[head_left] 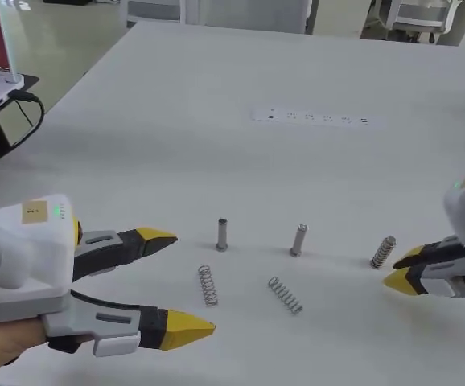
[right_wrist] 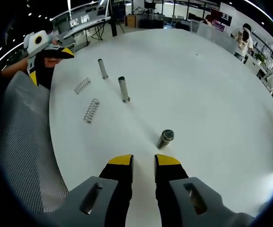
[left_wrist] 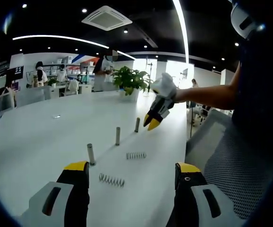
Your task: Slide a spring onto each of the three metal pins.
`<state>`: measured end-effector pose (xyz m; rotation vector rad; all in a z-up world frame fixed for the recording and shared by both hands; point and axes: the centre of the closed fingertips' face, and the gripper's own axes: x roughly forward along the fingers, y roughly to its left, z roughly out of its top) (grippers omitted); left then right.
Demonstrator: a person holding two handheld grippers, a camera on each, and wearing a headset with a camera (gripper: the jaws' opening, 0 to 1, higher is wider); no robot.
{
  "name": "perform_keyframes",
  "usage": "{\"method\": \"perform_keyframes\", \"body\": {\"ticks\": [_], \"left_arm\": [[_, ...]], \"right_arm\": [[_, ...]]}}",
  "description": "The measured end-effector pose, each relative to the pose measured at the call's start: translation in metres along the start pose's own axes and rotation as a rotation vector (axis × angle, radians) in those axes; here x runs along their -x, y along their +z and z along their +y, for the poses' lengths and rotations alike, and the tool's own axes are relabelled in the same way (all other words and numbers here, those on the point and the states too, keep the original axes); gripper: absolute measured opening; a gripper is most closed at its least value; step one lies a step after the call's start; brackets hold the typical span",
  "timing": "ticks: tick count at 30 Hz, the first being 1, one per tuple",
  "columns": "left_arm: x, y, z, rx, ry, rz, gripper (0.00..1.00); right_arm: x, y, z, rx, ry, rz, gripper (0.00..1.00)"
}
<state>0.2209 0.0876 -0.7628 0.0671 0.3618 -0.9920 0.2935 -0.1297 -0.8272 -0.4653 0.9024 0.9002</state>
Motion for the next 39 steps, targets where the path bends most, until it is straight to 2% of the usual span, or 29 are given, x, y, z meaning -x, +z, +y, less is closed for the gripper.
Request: {"method": "perform_keyframes", "body": {"ticks": [11, 15, 17, 21, 31, 39], "left_arm": [[0.001, 0.0, 0.0, -0.002, -0.002, -0.007, 0.7], [0.001, 0.001, -0.001, -0.003, -0.004, -0.009, 0.7], [0.001, 0.001, -0.002, -0.003, -0.005, -0.012, 0.7], [0.001, 0.001, -0.003, -0.003, -0.004, -0.018, 0.7], [0.003, 0.0, -0.003, 0.0, -0.002, -0.025, 0.7], [0.004, 0.001, -0.003, 0.001, -0.003, -0.03, 0.7]], "right_arm": [[-0.008, 0.01, 0.033, 0.032, 0.063, 0.008, 0.15], [-0.013, 0.019, 0.045, 0.059, 0.093, 0.006, 0.15], [-0.016, 0.027, 0.053, 0.044, 0.125, -0.011, 0.15], [-0.021, 0.038, 0.063, 0.052, 0.146, -0.025, 0.15], [-0.032, 0.061, 0.079, 0.089, 0.17, -0.025, 0.16], [-0.047, 0.074, 0.092, 0.111, 0.174, -0.011, 0.16]]}}
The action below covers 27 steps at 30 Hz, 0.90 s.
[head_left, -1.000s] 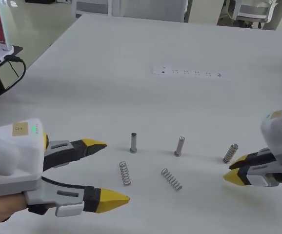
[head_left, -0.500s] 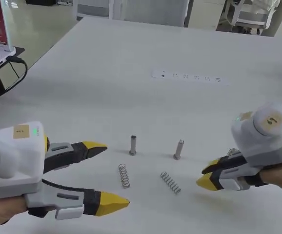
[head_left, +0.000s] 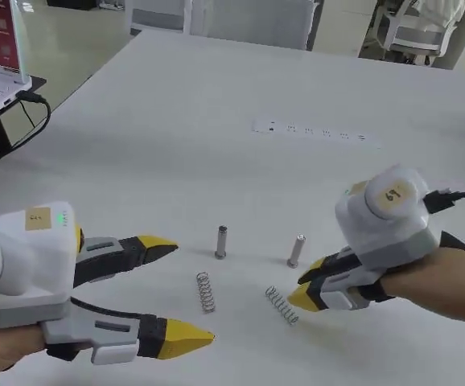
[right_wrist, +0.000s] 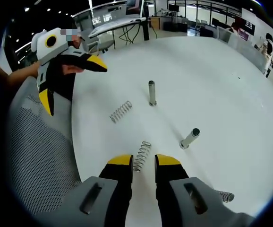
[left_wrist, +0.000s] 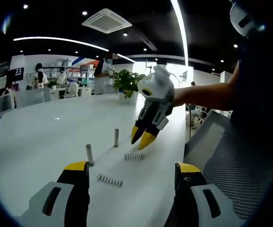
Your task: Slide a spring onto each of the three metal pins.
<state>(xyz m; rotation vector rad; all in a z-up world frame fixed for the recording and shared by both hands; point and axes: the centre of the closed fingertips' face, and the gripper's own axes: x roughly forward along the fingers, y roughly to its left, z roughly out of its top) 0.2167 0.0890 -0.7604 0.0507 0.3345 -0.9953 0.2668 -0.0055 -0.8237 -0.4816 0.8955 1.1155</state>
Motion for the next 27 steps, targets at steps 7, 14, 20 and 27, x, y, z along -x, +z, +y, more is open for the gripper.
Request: {"method": "perform_keyframes", "body": {"ticks": [7, 14, 20, 27], "left_arm": [[0.002, -0.001, 0.0, 0.002, 0.002, 0.001, 0.7], [0.003, -0.001, 0.001, 0.002, 0.007, 0.0, 0.7], [0.003, -0.003, 0.002, 0.004, 0.008, 0.004, 0.69], [0.001, -0.003, 0.002, 0.003, 0.007, 0.002, 0.69]], "right_arm": [[-0.014, 0.007, 0.004, -0.007, -0.013, 0.016, 0.14], [-0.025, 0.008, -0.002, -0.029, -0.059, 0.046, 0.14], [-0.031, 0.003, -0.005, -0.051, -0.076, 0.076, 0.14], [-0.036, -0.001, -0.007, -0.063, -0.092, 0.103, 0.12]]}}
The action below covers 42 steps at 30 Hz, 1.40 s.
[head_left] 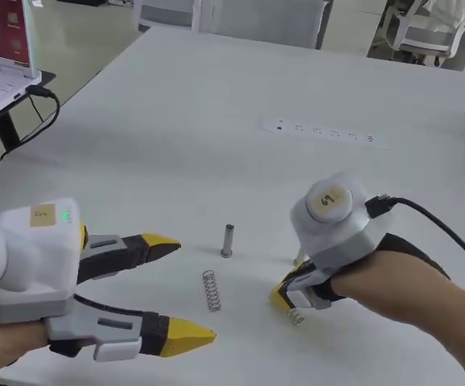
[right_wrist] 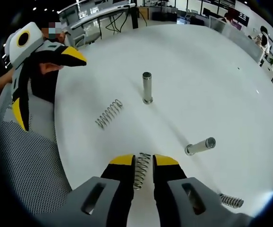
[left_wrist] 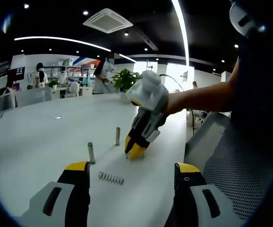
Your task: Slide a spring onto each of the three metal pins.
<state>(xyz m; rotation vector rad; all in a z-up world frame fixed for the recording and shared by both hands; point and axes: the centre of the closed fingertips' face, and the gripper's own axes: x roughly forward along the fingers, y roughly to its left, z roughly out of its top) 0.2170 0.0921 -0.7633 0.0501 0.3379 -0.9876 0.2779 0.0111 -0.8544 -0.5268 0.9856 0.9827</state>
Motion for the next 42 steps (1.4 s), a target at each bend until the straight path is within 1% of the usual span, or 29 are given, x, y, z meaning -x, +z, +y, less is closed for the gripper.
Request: {"method": "perform_keyframes", "body": {"ticks": [7, 8, 10, 15, 16, 18, 19, 21, 25, 27, 29, 30, 32, 33, 34, 37, 40, 41, 42], "left_arm": [[0.001, -0.001, 0.0, 0.0, 0.001, -0.001, 0.68], [0.001, -0.001, 0.0, 0.0, 0.002, -0.001, 0.68], [0.001, 0.0, -0.001, 0.001, 0.001, -0.003, 0.68], [0.001, -0.001, -0.001, -0.002, 0.0, 0.0, 0.68], [0.001, -0.001, -0.001, -0.002, 0.0, 0.0, 0.68], [0.001, -0.001, -0.001, -0.003, 0.0, 0.0, 0.68], [0.001, 0.0, -0.001, -0.004, -0.001, 0.0, 0.68], [0.0, 0.0, -0.001, -0.006, -0.003, -0.001, 0.68], [0.0, 0.001, -0.002, -0.008, -0.005, -0.002, 0.67], [0.001, 0.001, -0.002, -0.008, -0.006, -0.003, 0.67], [0.001, 0.002, -0.002, -0.008, -0.005, -0.003, 0.67], [0.0, 0.002, -0.002, -0.008, -0.006, -0.002, 0.67], [0.0, 0.004, -0.003, -0.009, -0.008, -0.005, 0.67], [-0.001, 0.005, -0.003, -0.01, -0.009, -0.006, 0.66], [-0.001, 0.006, -0.004, -0.012, -0.011, -0.007, 0.66], [-0.003, 0.008, -0.005, -0.016, -0.016, -0.007, 0.66], [-0.005, 0.012, -0.006, -0.019, -0.024, -0.012, 0.64], [-0.005, 0.013, -0.007, -0.018, -0.026, -0.014, 0.64], [-0.006, 0.014, -0.007, -0.019, -0.027, -0.016, 0.63]], "right_arm": [[-0.003, -0.003, -0.001, -0.011, -0.009, 0.023, 0.11], [-0.004, -0.003, -0.001, -0.007, -0.016, 0.028, 0.11], [-0.004, -0.002, 0.0, -0.003, -0.017, 0.027, 0.11], [-0.004, -0.002, 0.001, 0.047, -0.053, 0.052, 0.1], [-0.005, -0.002, 0.001, 0.066, -0.061, 0.057, 0.1], [-0.005, -0.001, 0.004, 0.064, -0.054, 0.06, 0.08], [-0.005, -0.001, 0.002, 0.069, -0.063, 0.063, 0.08], [-0.005, -0.001, 0.001, 0.064, -0.064, 0.062, 0.08], [-0.002, -0.002, 0.001, 0.051, -0.062, 0.038, 0.08], [0.003, 0.001, 0.003, 0.045, -0.061, 0.01, 0.08], [0.01, 0.01, 0.008, 0.023, -0.037, -0.036, 0.08], [0.015, 0.016, 0.009, 0.014, -0.035, -0.068, 0.08], [0.023, 0.023, 0.01, 0.007, -0.03, -0.106, 0.07], [0.029, 0.03, 0.012, -0.001, -0.026, -0.147, 0.07], [0.033, 0.035, 0.014, -0.015, -0.017, -0.17, 0.07], [0.05, 0.053, 0.024, -0.044, 0.018, -0.268, 0.07], [0.062, 0.066, 0.033, -0.057, 0.054, -0.329, 0.07], [0.068, 0.072, 0.037, -0.055, 0.064, -0.36, 0.07], [0.072, 0.076, 0.04, -0.056, 0.073, -0.38, 0.07]]}}
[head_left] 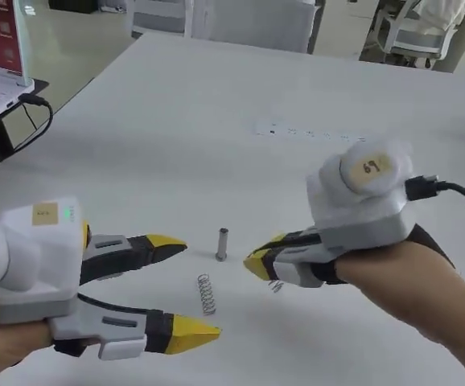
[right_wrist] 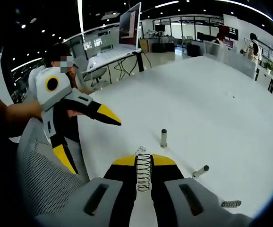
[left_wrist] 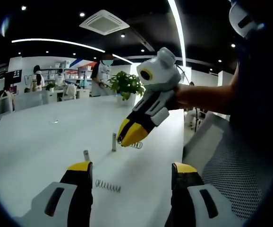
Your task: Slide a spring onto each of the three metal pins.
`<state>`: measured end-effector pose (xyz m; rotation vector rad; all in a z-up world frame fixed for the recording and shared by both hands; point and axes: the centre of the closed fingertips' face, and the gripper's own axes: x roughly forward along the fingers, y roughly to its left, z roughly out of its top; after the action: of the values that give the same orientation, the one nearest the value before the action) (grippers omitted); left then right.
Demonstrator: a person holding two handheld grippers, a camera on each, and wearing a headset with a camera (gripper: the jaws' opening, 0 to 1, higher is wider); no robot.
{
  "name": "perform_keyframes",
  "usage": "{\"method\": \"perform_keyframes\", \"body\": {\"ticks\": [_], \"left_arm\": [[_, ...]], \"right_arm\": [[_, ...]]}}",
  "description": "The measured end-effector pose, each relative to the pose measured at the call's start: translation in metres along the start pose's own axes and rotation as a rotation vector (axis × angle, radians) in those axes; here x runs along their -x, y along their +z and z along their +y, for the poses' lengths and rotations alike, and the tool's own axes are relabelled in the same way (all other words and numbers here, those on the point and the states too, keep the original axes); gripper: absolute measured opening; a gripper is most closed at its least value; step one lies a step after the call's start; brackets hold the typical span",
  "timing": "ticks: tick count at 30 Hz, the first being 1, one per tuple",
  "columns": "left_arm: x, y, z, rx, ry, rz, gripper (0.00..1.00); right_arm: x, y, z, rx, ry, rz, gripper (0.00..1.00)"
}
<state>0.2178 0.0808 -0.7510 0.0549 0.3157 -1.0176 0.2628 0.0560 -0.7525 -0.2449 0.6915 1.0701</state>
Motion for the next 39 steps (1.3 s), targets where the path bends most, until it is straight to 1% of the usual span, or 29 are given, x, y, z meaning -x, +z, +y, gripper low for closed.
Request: {"method": "perform_keyframes", "body": {"ticks": [3, 6, 8, 9, 10, 11, 13, 14, 15, 18, 20, 22, 24, 26, 28, 31, 36, 39], "left_arm": [[-0.001, 0.006, -0.001, 0.005, -0.006, -0.012, 0.61], [-0.002, 0.014, -0.002, 0.02, -0.01, -0.039, 0.59], [-0.002, 0.019, -0.001, 0.03, -0.009, -0.05, 0.57], [-0.002, 0.024, -0.002, 0.042, -0.015, -0.066, 0.55], [-0.002, 0.03, -0.004, 0.058, -0.026, -0.088, 0.53], [-0.002, 0.035, -0.005, 0.065, -0.033, -0.105, 0.51], [-0.001, 0.045, -0.007, 0.086, -0.048, -0.138, 0.49], [-0.001, 0.048, -0.008, 0.093, -0.053, -0.147, 0.48], [-0.001, 0.053, -0.009, 0.112, -0.063, -0.17, 0.46], [0.0, 0.062, -0.011, 0.145, -0.087, -0.202, 0.38], [0.0, 0.065, -0.012, 0.164, -0.098, -0.21, 0.33], [0.0, 0.066, -0.013, 0.17, -0.106, -0.213, 0.29], [-0.001, 0.069, -0.016, 0.183, -0.119, -0.224, 0.26], [0.0, 0.072, -0.018, 0.194, -0.133, -0.24, 0.21], [0.0, 0.074, -0.019, 0.199, -0.141, -0.245, 0.15], [0.0, 0.074, -0.021, 0.199, -0.15, -0.243, 0.1], [0.0, 0.075, -0.02, 0.199, -0.149, -0.24, 0.06], [-0.001, 0.073, -0.02, 0.192, -0.149, -0.23, 0.06]], "right_arm": [[0.009, 0.021, 0.013, -0.013, 0.038, -0.082, 0.07], [0.016, 0.039, 0.023, -0.033, 0.075, -0.152, 0.07], [0.02, 0.047, 0.028, -0.04, 0.092, -0.182, 0.07], [0.023, 0.052, 0.033, -0.057, 0.114, -0.21, 0.07], [0.025, 0.056, 0.037, -0.082, 0.139, -0.227, 0.07], [0.026, 0.059, 0.04, -0.091, 0.157, -0.242, 0.07], [0.028, 0.062, 0.045, -0.091, 0.172, -0.263, 0.07], [0.029, 0.063, 0.047, -0.089, 0.178, -0.266, 0.07], [0.03, 0.064, 0.05, -0.089, 0.185, -0.271, 0.07], [0.03, 0.065, 0.054, -0.083, 0.198, -0.285, 0.07], [0.032, 0.067, 0.056, -0.083, 0.2, -0.302, 0.07], [0.033, 0.07, 0.059, -0.091, 0.219, -0.317, 0.07], [0.035, 0.072, 0.058, -0.1, 0.226, -0.331, 0.07], [0.036, 0.073, 0.06, -0.098, 0.234, -0.339, 0.07], [0.037, 0.074, 0.061, -0.095, 0.235, -0.344, 0.07], [0.039, 0.077, 0.063, -0.095, 0.246, -0.358, 0.07], [0.04, 0.077, 0.063, -0.093, 0.258, -0.365, 0.07], [0.04, 0.076, 0.064, -0.088, 0.259, -0.363, 0.07]]}}
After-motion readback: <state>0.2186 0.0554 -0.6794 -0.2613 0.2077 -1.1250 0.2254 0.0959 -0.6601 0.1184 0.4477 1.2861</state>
